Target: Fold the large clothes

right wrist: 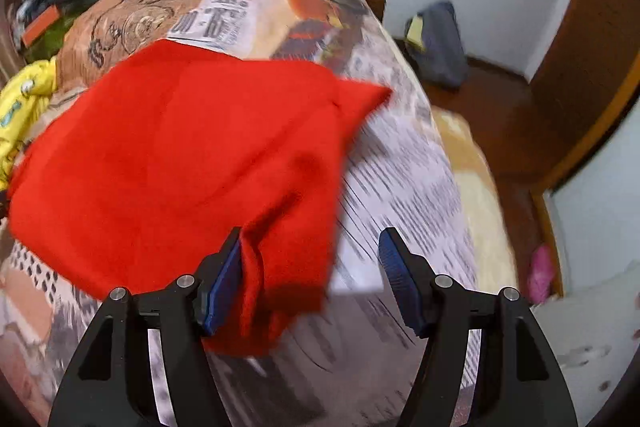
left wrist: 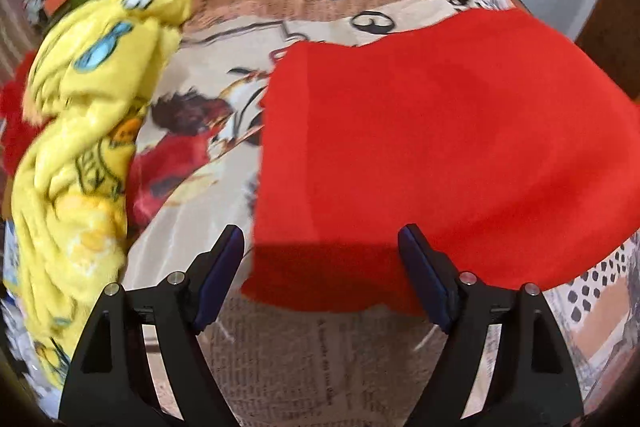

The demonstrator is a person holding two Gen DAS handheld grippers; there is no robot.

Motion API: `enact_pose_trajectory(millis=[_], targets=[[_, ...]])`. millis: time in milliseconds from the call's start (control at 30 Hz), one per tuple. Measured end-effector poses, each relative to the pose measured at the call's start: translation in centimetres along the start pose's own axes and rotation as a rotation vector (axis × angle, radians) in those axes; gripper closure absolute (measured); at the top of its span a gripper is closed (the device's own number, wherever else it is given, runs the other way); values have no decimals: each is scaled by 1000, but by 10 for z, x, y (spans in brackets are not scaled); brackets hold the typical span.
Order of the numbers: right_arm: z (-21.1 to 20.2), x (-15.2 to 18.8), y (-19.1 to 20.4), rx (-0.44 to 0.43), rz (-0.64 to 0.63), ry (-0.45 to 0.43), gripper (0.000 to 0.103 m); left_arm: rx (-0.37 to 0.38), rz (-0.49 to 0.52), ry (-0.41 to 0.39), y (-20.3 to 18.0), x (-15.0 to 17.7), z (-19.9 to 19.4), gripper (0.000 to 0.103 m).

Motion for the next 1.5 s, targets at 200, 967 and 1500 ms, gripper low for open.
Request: enact_pose_trajectory(millis=[200, 967, 1500], targets=[[-9, 6, -38, 137, 39, -17, 40, -33, -75, 2, 28, 19, -4, 19], [-37, -20, 58, -173, 33, -48, 37, 525, -442, -97, 0, 25, -34, 20], [-38, -7, -14, -130, 140, -18, 37, 670, -603, -189, -5, -26, 15, 21]])
Point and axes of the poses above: each gripper's, at about its wrist camera, not at the fingertips, and z roughly the way its jaws point, y to its left, x to its underside, the point moved 6 cm from there along z, roughly the way its jaws point, and after that the axes turned 14 degrees about z, right-handed, at the moved point
